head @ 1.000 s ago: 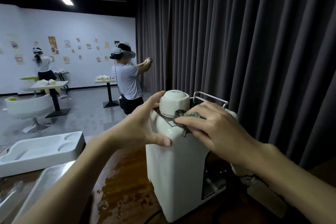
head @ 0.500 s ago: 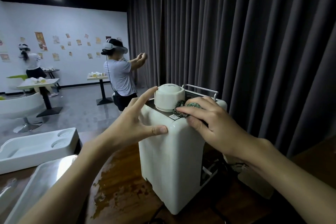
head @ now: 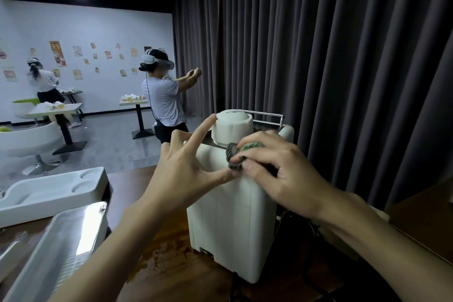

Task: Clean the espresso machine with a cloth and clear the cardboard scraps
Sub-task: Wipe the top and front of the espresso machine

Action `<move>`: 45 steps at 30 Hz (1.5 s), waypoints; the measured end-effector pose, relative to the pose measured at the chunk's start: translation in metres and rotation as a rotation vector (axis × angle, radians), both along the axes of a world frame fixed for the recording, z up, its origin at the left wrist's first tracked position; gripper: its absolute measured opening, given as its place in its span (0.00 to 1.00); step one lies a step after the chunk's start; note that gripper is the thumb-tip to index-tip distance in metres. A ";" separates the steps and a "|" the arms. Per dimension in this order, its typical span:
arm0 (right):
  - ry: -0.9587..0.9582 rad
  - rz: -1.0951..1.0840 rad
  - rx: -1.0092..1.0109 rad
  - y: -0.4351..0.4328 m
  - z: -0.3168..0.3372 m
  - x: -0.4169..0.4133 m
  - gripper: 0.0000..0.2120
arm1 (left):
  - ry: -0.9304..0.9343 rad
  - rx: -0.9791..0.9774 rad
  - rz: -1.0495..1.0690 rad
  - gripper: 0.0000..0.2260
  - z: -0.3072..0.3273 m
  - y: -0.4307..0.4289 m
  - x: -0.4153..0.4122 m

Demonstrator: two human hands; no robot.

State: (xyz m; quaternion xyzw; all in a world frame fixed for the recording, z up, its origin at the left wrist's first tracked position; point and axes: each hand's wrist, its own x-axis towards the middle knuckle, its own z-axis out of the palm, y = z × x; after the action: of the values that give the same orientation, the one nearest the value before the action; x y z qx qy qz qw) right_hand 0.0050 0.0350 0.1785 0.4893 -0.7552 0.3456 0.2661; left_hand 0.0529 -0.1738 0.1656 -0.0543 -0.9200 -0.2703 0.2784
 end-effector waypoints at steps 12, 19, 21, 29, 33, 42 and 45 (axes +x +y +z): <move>-0.060 -0.055 -0.129 0.002 0.009 0.008 0.16 | 0.041 0.088 -0.138 0.36 0.017 -0.010 0.021; -0.043 0.007 -0.362 -0.021 0.017 0.024 0.18 | -0.032 0.637 -0.419 0.24 0.053 0.018 0.043; -0.099 0.093 -0.409 -0.029 0.021 0.028 0.18 | -0.089 0.849 -0.523 0.23 0.052 0.020 0.043; 0.101 -0.175 -0.163 -0.033 0.023 0.016 0.21 | 0.089 0.855 -0.261 0.14 0.048 -0.001 0.023; -0.023 -0.295 -0.149 -0.020 0.017 -0.003 0.26 | 0.312 0.354 0.056 0.16 0.059 -0.022 -0.017; -0.303 -0.176 -0.135 -0.017 0.004 -0.023 0.33 | -0.251 0.633 -0.287 0.11 0.054 -0.037 -0.050; -0.301 -0.174 -0.139 -0.018 0.003 -0.023 0.35 | -0.280 0.625 -0.447 0.12 0.053 -0.049 -0.050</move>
State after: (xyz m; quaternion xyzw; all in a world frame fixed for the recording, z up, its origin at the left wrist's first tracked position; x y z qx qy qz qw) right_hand -0.0184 0.0172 0.1814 0.3452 -0.8002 0.4421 0.2124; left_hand 0.0025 -0.2232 0.2184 -0.1284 -0.7882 -0.5954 0.0881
